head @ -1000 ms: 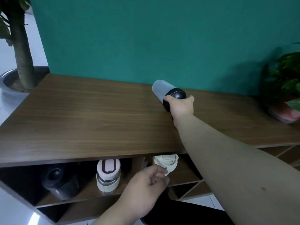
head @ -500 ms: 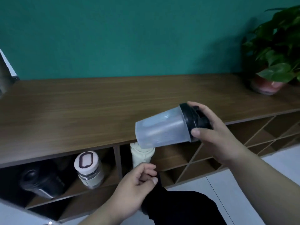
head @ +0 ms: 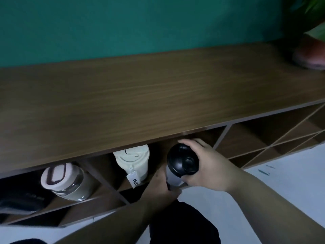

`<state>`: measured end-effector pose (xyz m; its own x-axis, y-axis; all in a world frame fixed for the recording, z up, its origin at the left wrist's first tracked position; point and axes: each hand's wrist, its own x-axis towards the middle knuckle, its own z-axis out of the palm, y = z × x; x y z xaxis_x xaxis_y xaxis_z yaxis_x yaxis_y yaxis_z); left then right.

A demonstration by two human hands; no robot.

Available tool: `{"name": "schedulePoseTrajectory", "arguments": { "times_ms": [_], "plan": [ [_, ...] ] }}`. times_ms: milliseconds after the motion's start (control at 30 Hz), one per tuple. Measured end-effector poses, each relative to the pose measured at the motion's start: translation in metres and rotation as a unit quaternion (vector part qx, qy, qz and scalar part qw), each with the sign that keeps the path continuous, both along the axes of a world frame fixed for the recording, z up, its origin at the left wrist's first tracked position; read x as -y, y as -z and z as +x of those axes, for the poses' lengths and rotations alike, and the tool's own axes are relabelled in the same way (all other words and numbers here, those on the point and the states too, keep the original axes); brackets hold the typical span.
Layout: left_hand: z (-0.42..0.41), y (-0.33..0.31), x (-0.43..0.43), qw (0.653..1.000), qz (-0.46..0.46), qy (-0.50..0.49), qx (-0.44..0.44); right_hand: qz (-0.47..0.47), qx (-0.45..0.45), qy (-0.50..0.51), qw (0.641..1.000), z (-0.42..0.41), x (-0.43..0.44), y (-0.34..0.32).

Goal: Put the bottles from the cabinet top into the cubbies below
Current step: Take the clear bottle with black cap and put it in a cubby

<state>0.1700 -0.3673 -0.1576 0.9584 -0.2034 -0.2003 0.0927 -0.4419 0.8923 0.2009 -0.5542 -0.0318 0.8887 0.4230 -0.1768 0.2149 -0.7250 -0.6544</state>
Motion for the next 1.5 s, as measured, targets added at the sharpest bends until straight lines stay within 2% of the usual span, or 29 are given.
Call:
{"name": "schedulePoseTrajectory", "arguments": {
  "times_ms": [100,200,300,467,567,700,800,1067,1300,1400,1500],
  "plan": [
    [0.018,0.025,0.009,0.996,0.043,-0.064,0.048,-0.014,0.006,-0.017,1.000,0.021,-0.007,0.020],
    [0.030,0.040,0.013,0.992,0.087,-0.094,-0.003,-0.013,0.002,-0.023,1.000,0.038,-0.009,0.033],
    [0.037,0.042,0.020,0.985,0.109,-0.131,-0.006,0.000,-0.009,-0.030,1.000,0.046,-0.007,0.043],
    [0.041,0.045,0.033,0.976,0.150,-0.158,-0.013,0.060,-0.021,0.006,0.998,0.048,-0.004,0.055],
    [0.042,0.051,0.039,0.965,0.194,-0.177,0.015,0.100,-0.020,0.016,0.995,0.045,-0.002,0.062],
    [0.042,0.054,0.043,0.952,0.227,-0.200,0.043,0.172,-0.014,0.089,0.981,0.037,0.001,0.075],
    [0.042,0.056,0.044,0.951,0.226,-0.204,0.054,0.220,-0.028,0.125,0.967,0.038,0.002,0.083],
    [0.044,0.059,0.043,0.953,0.225,-0.196,0.059,0.200,-0.037,0.145,0.968,0.045,0.008,0.102],
    [0.044,0.053,0.042,0.959,0.207,-0.187,0.047,0.230,-0.042,0.167,0.958,0.040,0.006,0.111],
    [0.043,0.052,0.039,0.968,0.177,-0.175,0.036,0.215,-0.034,0.143,0.965,0.037,0.006,0.102],
    [0.037,0.047,0.035,0.981,0.097,-0.165,0.020,0.221,-0.021,0.131,0.966,0.033,0.005,0.091]
  ]
}}
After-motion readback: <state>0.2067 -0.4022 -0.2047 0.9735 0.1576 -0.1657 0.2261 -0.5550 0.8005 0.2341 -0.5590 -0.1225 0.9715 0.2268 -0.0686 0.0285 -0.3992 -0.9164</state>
